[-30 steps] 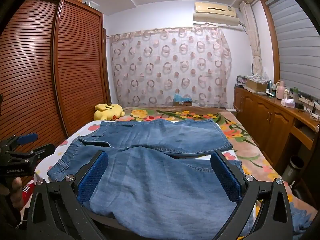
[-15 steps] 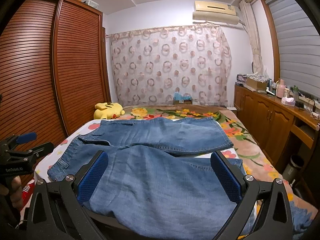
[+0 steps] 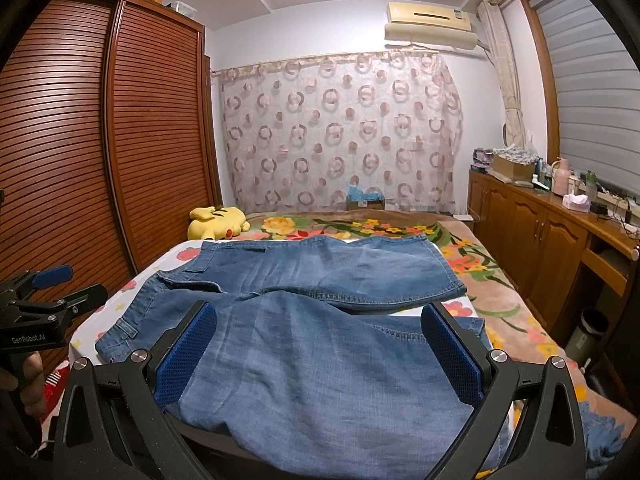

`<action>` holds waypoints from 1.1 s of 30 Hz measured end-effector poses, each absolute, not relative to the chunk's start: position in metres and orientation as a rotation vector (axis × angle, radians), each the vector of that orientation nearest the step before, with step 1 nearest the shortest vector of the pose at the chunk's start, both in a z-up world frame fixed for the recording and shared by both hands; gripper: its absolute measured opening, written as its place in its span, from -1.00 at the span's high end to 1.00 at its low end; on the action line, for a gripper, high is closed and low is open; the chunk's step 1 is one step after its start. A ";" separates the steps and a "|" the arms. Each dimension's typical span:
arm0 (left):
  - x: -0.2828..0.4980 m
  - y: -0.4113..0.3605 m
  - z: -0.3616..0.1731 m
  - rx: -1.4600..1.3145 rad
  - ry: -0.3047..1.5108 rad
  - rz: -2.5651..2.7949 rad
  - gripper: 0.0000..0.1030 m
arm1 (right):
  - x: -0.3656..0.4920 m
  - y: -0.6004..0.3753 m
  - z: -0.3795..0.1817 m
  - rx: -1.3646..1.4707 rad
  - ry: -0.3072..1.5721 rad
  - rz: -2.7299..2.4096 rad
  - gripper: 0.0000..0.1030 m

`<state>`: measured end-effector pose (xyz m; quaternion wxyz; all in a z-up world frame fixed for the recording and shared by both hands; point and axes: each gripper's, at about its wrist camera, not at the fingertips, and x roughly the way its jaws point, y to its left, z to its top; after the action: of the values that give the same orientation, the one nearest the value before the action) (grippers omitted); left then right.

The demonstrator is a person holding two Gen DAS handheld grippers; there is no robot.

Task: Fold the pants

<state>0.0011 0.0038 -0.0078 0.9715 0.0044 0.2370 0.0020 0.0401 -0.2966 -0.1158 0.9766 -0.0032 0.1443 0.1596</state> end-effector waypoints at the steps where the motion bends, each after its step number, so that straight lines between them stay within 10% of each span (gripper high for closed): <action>1: 0.001 0.004 -0.008 0.009 0.479 0.003 -1.00 | 0.040 -0.297 -0.116 -0.006 0.291 0.321 -0.99; 33: 0.002 0.012 -0.006 0.010 0.474 0.006 -1.00 | 0.041 -0.296 -0.116 -0.005 0.289 0.323 -0.99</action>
<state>0.0021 0.0124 -0.0063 0.9720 0.0047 0.2350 0.0032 0.0407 -0.2958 -0.1157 0.9766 -0.0026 0.1432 0.1602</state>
